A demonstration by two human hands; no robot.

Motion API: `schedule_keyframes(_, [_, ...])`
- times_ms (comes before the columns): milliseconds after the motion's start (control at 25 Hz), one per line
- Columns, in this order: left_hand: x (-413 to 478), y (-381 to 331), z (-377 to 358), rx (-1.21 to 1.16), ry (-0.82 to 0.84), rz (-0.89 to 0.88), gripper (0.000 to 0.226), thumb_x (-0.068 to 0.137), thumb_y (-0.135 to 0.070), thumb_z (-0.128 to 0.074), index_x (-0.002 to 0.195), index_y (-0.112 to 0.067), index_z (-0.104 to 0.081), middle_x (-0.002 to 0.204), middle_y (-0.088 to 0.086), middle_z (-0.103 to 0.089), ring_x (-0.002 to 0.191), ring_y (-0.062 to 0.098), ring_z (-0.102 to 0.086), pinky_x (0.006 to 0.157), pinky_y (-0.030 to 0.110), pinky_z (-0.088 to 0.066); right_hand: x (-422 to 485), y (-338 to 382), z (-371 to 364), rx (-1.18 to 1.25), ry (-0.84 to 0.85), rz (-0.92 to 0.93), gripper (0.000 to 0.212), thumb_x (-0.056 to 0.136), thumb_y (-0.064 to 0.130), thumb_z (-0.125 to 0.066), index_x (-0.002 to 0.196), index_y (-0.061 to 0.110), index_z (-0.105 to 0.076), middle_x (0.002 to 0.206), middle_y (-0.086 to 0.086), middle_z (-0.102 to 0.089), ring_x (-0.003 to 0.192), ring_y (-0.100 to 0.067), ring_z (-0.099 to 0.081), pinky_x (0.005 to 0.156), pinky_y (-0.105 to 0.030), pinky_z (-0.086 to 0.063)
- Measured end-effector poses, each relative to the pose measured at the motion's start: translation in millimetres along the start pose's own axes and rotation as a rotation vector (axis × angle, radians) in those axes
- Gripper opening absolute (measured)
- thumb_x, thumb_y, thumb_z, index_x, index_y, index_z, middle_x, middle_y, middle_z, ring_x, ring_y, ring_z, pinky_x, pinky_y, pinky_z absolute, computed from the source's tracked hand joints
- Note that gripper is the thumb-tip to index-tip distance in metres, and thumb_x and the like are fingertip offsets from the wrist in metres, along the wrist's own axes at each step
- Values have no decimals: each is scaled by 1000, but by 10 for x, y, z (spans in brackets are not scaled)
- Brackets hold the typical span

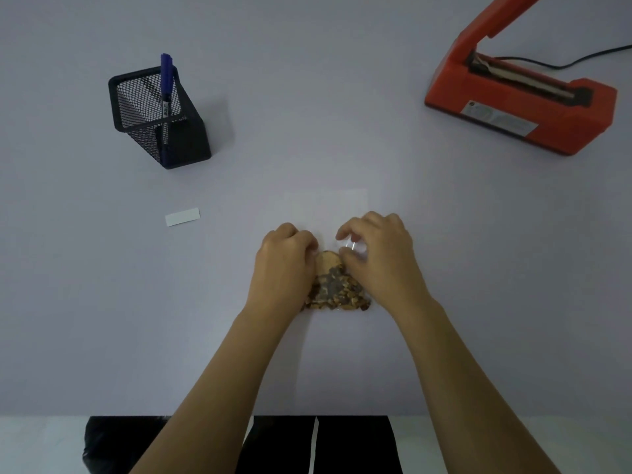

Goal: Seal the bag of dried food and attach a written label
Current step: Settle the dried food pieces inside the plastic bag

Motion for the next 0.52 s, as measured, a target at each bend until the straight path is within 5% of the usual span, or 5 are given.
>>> schedule_keyframes(160, [47,-36,10,-7,10,88,15,81,-11,-57,77,-2,-68,76,11,-62,66,25,-53,55,24,-30,52,26,48,-43,72,-12,12,81,27,-60,83,29,-72,81,11,-67,84,-17,-48,73,-38,-45])
schedule_keyframes(320, [181,-49,55,-24,98,150,21,85,-27,-61,84,-8,-70,85,6,-67,78,22,-60,70,32,-48,140,56,142,1,144,-135,16,78,44,-60,79,32,-72,68,16,-63,79,-10,-53,59,-25,-41])
schedule_keyframes(520, [230,-9,57,-93,175,214,14,80,-25,-69,83,-11,-69,87,4,-69,86,20,-61,77,32,-51,223,33,144,-6,208,-209,19,72,52,-69,73,33,-71,70,14,-68,66,-4,-58,52,-17,-38])
Point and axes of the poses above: each hand's wrist, its own x-axis towards the middle knuckle, its own z-axis out of the back of the hand, y = z × x, the point moved 1 cm from there along x, towards the middle knuckle
